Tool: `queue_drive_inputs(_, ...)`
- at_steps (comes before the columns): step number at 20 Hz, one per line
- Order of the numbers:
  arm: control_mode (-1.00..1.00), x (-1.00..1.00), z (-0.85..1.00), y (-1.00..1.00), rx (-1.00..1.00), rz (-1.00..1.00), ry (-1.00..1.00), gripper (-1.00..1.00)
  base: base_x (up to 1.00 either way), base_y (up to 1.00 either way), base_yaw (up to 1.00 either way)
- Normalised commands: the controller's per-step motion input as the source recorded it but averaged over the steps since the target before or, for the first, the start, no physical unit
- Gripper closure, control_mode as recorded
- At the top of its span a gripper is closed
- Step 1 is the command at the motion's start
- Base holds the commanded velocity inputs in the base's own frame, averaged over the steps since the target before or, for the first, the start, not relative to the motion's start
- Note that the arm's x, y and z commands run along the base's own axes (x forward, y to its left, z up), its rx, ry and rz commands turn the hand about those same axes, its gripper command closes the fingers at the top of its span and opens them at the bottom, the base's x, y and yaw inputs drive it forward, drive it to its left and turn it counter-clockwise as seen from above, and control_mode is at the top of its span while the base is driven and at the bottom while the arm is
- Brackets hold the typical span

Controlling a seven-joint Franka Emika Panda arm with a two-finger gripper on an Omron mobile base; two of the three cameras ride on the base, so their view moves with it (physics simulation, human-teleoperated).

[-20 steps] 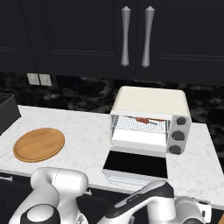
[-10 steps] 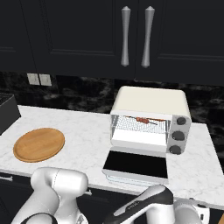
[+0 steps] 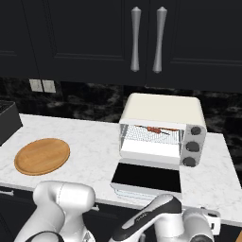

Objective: Pick up the kebab skewer and baguette bread, and place them inside the toaster oven. Close the toaster oven door and start by setting the timer.

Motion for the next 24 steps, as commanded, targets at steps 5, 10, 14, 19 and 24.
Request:
queue_drive_inputs(5, -1.00, 0.23, 0.00, 0.00, 0.00, 0.00, 0.00, -1.00, 0.00, 0.00, 0.00)
queue_drive_inputs(10, -1.00, 0.06, 0.00, 0.06, 0.00, 0.00, 0.00, -1.00, 0.00, 0.00, 0.00)
queue_drive_inputs(14, -1.00, 0.04, 0.00, 0.17, 0.00, 0.00, 0.00, -1.00, 0.00, 0.00, 0.00)
queue_drive_inputs(19, -1.00, 0.16, 0.02, 0.06, 0.00, 0.00, 0.00, -1.00, 0.00, 0.00, 0.00)
queue_drive_inputs(24, -1.00, 0.25, 0.03, 0.00, 0.01, 0.00, -0.02, -1.00, 0.00, 0.00, 0.00)
